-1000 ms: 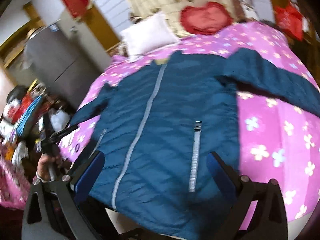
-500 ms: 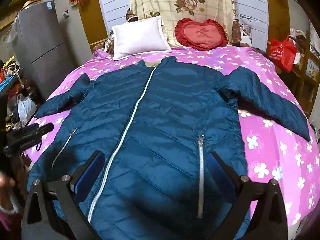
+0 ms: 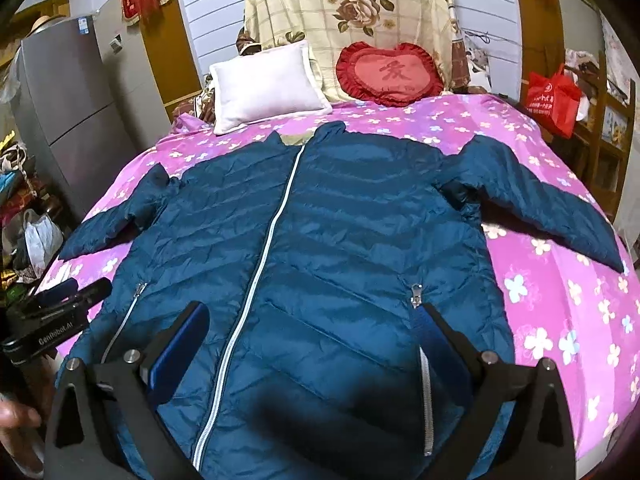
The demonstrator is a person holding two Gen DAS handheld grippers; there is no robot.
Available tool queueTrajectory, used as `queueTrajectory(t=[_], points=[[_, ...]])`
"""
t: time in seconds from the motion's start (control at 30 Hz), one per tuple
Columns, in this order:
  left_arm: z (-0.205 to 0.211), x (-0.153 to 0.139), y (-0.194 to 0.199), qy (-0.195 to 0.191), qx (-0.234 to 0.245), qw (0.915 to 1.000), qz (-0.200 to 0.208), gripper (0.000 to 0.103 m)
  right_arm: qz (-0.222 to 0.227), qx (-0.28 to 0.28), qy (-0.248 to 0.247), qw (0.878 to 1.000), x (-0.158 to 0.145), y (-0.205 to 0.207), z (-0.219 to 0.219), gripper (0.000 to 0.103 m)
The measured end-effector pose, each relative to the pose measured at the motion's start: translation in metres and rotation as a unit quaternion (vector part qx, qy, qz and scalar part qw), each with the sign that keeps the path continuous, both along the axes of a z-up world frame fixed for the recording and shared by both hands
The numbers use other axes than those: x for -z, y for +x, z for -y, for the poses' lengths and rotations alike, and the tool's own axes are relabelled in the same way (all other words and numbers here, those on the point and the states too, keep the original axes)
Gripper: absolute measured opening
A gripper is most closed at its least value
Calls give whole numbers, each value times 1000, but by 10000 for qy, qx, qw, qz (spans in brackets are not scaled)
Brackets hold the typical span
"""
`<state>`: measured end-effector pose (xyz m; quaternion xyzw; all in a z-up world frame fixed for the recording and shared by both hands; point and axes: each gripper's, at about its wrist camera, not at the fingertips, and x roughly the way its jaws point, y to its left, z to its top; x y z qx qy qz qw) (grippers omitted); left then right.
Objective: Fold large clothes
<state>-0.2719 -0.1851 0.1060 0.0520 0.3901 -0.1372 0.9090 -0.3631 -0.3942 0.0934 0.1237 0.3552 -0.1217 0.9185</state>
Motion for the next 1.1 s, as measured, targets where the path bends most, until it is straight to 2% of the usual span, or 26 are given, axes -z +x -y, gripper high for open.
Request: queueTrajectory(t=[0.23, 1.1], points=[[6, 7, -2, 43, 119, 9999, -96, 52, -168, 86, -281, 9994, 7, 7, -5, 103], [20, 19, 6, 20, 214, 9995, -228, 52, -380, 242, -328, 9984, 23, 21, 4, 103]])
